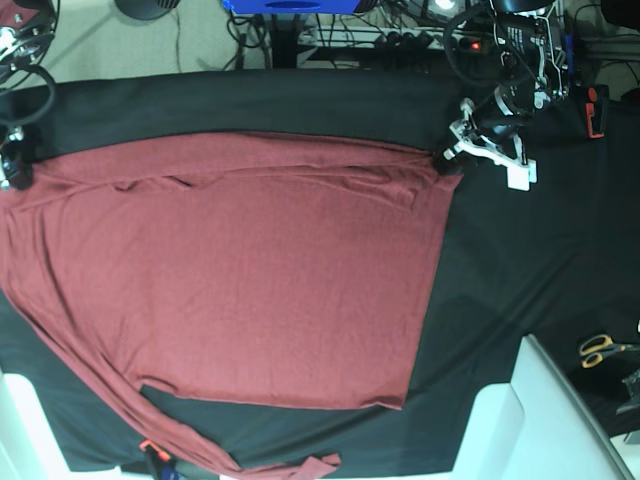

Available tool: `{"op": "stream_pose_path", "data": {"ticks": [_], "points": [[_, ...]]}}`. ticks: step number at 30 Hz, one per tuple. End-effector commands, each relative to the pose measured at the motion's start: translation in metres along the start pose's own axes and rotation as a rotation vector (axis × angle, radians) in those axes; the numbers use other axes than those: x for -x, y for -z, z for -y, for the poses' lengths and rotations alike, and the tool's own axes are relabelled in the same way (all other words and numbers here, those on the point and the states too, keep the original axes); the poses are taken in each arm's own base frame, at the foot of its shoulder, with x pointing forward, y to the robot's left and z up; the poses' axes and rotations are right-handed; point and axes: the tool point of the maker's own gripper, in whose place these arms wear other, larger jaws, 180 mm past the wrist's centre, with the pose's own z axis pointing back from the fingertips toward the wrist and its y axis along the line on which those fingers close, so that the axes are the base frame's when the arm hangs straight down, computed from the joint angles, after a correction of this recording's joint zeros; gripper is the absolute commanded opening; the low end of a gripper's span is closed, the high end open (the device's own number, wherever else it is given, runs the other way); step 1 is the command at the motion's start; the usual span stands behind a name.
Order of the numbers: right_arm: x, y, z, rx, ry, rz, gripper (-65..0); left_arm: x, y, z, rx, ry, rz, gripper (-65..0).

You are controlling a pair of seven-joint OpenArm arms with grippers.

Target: Fold the T-shirt properly

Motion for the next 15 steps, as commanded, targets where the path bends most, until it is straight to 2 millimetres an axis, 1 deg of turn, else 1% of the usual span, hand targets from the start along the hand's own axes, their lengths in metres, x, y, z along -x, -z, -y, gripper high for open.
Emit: {"op": "stream_pose_path", "data": {"ticks": [1, 3, 5, 7, 11, 12, 15], "points": [[-0.024, -0.006, -0.006, -0.017, -0.029, 0.052, -63.6, 0.001, -0.008, -0.006, -0.019, 0.022, -0.009, -65.0], [-0.021, -0.009, 0.000, -0.005, -0.031, 0.045, -63.6, 0.002, -0.017, -0.005, -0.022, 0.044, -0.004, -65.0], [-0.023, -0.012, 0.001, -0.016, -0.014, 0.062, -63.6, 0.002, -0.025, -0.001, -0.020, 0.070, 0.005, -65.0], [-0.018, -0.020, 0.008, -0.022, 0.012, 0.059, -63.6, 0.004, -0.033, 0.002, -0.021, 0.093, 0.007, -65.0], [-0.026, -0.042, 0.009, -0.025, -0.024, 0.083, -63.8, 0.006, -0.045, 0.005, -0.024, 0.123, 0.013, -65.0], [-0.025, -0.044, 0.009, -0.024, -0.031, 0.084, -63.8, 0.004, -0.049, 0.002, -0.033, 0.123, 0.021, -65.0], [-0.030, -0.056, 0.006, -0.007, -0.093, 0.085, -63.8, 0.000, -0.062, -0.008, -0.066, 0.118, 0.045, -65.0]]}}
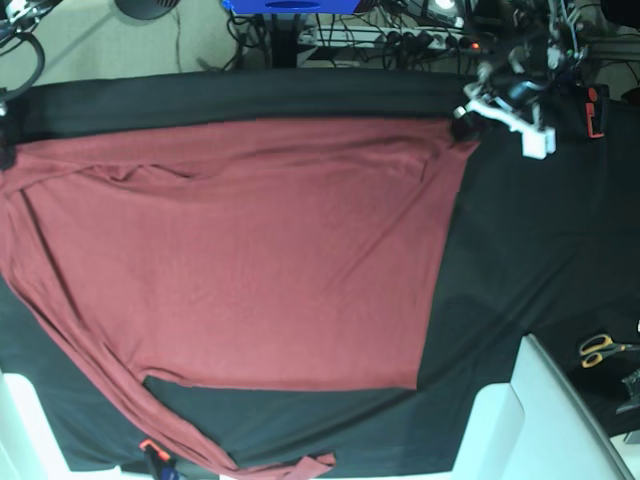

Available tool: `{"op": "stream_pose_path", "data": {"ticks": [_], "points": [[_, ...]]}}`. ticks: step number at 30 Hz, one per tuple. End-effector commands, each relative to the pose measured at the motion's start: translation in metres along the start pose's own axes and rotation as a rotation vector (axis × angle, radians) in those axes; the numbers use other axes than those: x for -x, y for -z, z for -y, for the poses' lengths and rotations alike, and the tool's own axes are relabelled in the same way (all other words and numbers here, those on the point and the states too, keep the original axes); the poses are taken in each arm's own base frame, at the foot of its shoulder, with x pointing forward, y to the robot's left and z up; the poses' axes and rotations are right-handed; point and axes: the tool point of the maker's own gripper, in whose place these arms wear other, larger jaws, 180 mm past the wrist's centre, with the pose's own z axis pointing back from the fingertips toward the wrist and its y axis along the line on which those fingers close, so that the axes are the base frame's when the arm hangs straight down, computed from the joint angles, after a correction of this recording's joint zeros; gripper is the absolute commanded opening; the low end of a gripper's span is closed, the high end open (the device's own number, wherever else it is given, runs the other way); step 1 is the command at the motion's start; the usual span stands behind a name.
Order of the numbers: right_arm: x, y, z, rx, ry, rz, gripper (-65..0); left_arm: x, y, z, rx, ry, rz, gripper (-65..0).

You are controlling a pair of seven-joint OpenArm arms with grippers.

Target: Fold the T-shirt properly

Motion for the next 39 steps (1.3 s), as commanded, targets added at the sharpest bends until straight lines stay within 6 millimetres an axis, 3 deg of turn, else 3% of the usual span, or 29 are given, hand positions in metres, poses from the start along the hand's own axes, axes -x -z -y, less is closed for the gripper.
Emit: {"op": "stream_pose_path", "data": {"ticks": [1, 8, 12, 28, 31, 39], "points": [[-0.025, -0.010, -0.003, -0.003, -0.047, 0.058, -63.8, -0.012, -0.007, -0.003, -0.006, 0.012, 0.038, -65.0], [-0.018, -0.016, 0.002, 0.011, -0.058, 0.022, -63.8, -0.012, -0.023, -0.010, -0.035, 0.030, 0.047, -65.0], [0.000, -0.017, 0.007, 0.019, -0.040, 0.000, -63.8, -0.002, -0.025, -0.013, -0.041, 0.019, 0.026, -65.0], [0.018, -0.023, 0.025, 0.083, 0.035, 0.004, -63.8, 0.007, -0.030, -0.020, -0.062, 0.015, 0.006, -65.0], [0.031, -0.024, 0.028, 0.089, 0.050, -0.013, -63.8, 0.007, -0.030, -0.020, -0.062, 0.015, 0.007, -65.0], [0.023, -0.042, 0.031, 0.117, 0.041, 0.058, -63.8, 0.006, -0.030, -0.020, -0.062, 0.017, 0.009, -65.0]]}}
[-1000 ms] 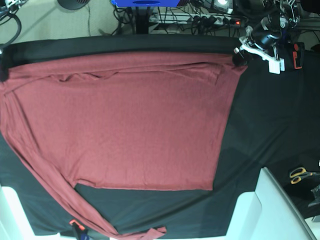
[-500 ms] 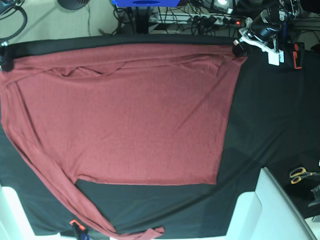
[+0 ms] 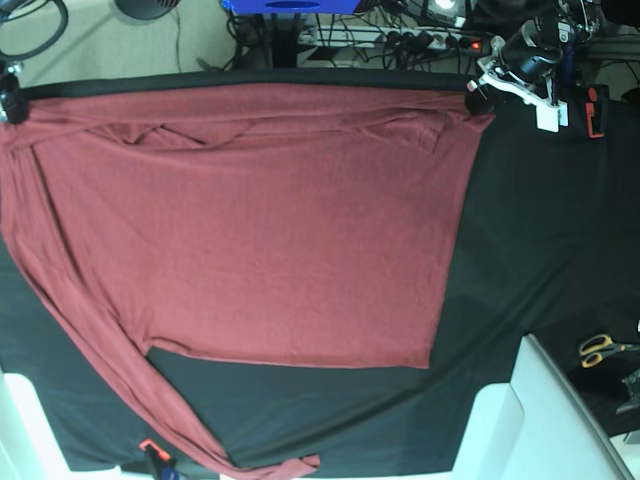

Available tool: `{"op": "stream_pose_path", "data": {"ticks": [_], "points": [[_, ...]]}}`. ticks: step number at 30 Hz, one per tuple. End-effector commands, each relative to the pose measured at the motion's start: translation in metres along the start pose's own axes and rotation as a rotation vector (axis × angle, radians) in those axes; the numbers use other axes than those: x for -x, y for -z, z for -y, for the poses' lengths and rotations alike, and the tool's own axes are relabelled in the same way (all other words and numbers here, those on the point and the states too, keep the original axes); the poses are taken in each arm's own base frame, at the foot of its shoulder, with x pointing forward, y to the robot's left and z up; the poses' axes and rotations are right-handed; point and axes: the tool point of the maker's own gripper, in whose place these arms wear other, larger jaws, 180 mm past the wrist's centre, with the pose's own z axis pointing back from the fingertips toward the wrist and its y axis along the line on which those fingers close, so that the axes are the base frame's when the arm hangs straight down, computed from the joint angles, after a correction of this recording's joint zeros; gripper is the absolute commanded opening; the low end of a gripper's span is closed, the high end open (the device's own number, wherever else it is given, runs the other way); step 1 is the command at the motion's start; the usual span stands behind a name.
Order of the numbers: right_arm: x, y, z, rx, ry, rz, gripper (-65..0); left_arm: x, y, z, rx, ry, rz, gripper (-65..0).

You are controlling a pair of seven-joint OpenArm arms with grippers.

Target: Fold the T-shirt properly

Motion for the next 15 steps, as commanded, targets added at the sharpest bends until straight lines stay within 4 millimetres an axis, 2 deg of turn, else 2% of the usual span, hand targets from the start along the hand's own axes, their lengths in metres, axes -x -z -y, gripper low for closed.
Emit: {"op": "stream_pose_path", "data": {"ticks": [1, 15], "points": [[-0.0262, -0.0081, -0.0027, -0.006, -0.026, 0.072, -63.8, -0.0107, -0.0038, -0.0018, -0.002, 0.012, 0.033, -65.0], [-0.0229, -0.0115, 0.0011, 0.007, -0.036, 0.064, -63.0, -0.0146, -0.0028, -0.0011, 0.000, 0.018, 0.040, -65.0]]}}
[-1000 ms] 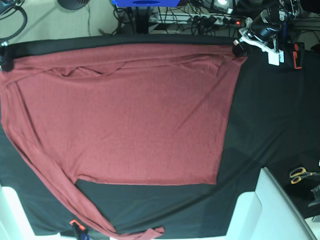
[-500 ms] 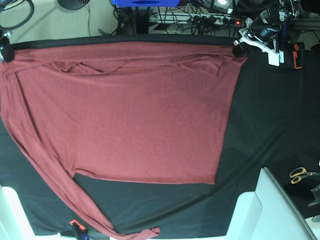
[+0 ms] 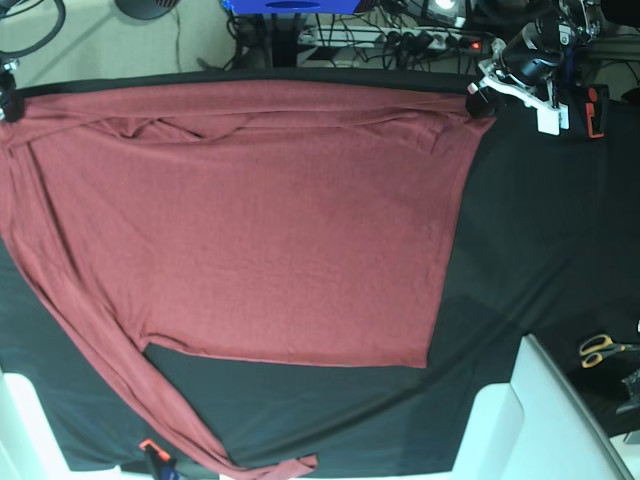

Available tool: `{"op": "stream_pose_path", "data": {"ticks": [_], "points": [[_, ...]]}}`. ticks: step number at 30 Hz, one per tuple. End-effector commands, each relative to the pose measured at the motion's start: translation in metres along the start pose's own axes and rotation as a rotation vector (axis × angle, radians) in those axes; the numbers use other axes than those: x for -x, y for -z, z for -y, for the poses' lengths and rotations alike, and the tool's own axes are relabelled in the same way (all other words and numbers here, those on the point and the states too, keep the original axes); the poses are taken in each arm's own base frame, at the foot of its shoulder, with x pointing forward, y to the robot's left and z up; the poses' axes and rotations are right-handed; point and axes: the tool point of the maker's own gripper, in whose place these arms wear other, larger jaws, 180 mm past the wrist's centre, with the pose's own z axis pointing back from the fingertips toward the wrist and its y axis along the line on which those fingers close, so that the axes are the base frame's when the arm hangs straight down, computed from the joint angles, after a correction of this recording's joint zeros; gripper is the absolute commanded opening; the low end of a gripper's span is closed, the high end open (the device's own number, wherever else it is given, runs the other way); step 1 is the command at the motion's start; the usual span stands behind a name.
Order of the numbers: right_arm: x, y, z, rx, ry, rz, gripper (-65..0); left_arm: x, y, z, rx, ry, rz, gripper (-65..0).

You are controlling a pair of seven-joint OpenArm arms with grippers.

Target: Fold the T-shirt properly

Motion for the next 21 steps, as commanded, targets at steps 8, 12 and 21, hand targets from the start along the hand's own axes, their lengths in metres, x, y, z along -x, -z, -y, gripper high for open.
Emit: {"op": "stream_pose_path", "data": {"ticks": [8, 12, 21], "points": [[-0.0164, -0.0052, -0.0016, -0.005, -0.012, 0.054, -43.4, -0.0098, -0.0047, -0.0030, -0.006, 0.014, 0.031, -65.0], [-0.0173, -0.0056, -0.0026, -0.009, -0.010, 0.060, -27.5, -0.0088, -0.0058, -0.0045, -0.009, 0.015, 0.027, -50.2], [-0.0202, -0.0043, -0.0050, -0.015, -0.009, 0.072, -26.9, -0.0136, -0.0076, -0.0053, -0.013, 0.020, 0.039, -15.8]]}}
